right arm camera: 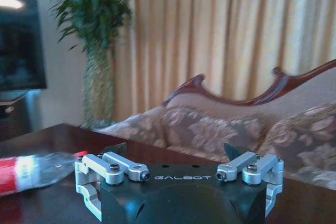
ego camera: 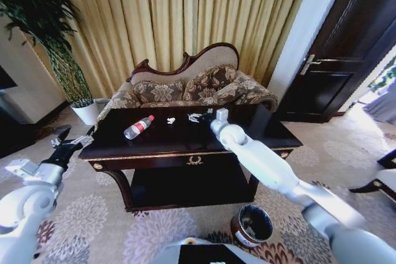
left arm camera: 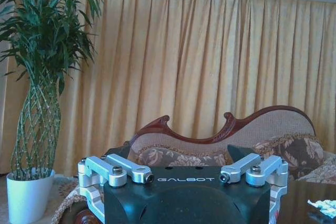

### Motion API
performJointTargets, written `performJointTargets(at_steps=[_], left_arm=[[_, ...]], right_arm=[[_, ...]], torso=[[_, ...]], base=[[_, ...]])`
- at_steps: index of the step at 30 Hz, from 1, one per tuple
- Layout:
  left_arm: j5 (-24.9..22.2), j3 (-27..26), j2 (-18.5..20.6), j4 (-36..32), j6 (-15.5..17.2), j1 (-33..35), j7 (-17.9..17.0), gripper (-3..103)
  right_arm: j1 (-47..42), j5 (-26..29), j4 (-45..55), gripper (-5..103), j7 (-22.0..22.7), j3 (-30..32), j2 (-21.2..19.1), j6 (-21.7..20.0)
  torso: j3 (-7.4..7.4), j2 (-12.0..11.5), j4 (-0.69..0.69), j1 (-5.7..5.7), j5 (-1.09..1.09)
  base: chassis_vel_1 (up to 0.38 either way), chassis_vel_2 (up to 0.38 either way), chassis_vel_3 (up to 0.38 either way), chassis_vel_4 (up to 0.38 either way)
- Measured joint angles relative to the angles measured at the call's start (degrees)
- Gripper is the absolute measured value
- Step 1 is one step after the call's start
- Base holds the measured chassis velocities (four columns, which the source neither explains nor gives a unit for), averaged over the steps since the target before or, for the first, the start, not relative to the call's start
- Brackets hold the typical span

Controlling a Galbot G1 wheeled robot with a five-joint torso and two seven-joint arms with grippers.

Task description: Move to the front of the table and place the trash on the table into the trash bin.

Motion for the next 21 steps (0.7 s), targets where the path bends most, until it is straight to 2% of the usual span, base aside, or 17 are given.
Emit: performJointTargets(at_steps=[6,10,11,13,14,16,21], left_arm=[[0.00,-0.05,0.04,0.28,-0.07,-0.23,0.21,100],[-0.13,-0.47,0.03,0.73,-0.13,-0.60,0.20,100],[-0.13,-0.47,0.03,0.73,-0.13,-0.60,0.20,100],[-0.14,-0.48,-0.13,1.03,-0.19,-0.70,0.21,100],[-0.14,-0.48,-0.13,1.03,-0.19,-0.70,0.21,100],[-0.13,-0.48,-0.37,1.24,-0.33,-0.67,0.32,100],[-0.11,-0.54,-0.73,1.27,-0.56,-0.34,0.56,100]], right_arm=[[5.44,4.74,-3.18,100,2.44,-5.94,2.13,-1.69],[8.67,9.99,-5.17,100,10.07,-10.18,4.67,-5.91],[8.67,9.99,-5.17,100,10.07,-10.18,4.67,-5.91],[9.59,12.85,-5.37,100,15.14,-11.12,5.76,-8.57],[9.59,12.85,-5.37,100,15.14,-11.12,5.76,-8.57],[10.20,14.78,-5.32,100,18.25,-11.16,6.80,-10.85],[11.51,15.91,-5.41,100,19.56,-10.64,8.78,-14.53]], torso=[[0.00,0.00,0.03,-0.01,0.00],[0.00,0.00,0.01,0.00,0.01],[0.00,0.00,0.01,0.00,0.01],[0.00,0.00,0.01,0.00,0.00],[0.00,0.00,0.01,0.00,0.00],[-0.01,0.00,0.00,-0.01,0.00],[-0.01,0.00,0.02,-0.01,0.01]], base=[[0.000,0.000,0.000,0.000],[0.000,0.000,0.000,0.000],[0.000,0.000,0.000,0.000],[0.000,0.000,0.000,0.000],[0.000,0.000,0.000,0.000],[0.000,0.000,0.000,0.000],[0.000,0.000,0.000,0.000]])
